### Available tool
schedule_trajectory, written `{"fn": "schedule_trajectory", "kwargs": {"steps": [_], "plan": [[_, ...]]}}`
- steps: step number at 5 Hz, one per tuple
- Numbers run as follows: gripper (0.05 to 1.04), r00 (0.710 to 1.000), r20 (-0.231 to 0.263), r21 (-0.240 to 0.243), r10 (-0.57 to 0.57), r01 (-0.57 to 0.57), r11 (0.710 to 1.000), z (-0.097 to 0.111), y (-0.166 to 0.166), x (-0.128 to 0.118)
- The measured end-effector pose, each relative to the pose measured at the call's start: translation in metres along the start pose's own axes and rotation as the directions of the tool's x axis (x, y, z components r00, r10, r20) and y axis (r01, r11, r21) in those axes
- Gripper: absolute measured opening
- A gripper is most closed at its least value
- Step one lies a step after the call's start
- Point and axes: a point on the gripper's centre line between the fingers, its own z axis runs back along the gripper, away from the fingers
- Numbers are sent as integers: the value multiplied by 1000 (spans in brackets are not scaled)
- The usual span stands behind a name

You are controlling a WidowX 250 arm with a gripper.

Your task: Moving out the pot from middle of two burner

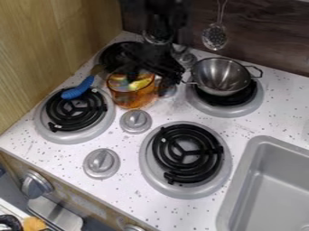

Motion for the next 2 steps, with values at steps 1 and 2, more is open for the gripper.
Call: {"fn": "schedule_trajectory", "kwargs": {"steps": [1, 2], "plan": [[1000, 999, -16, 24, 29, -29, 999, 12, 1, 2], [1000, 995, -25, 18, 97, -96, 995, 26, -2, -1]]}}
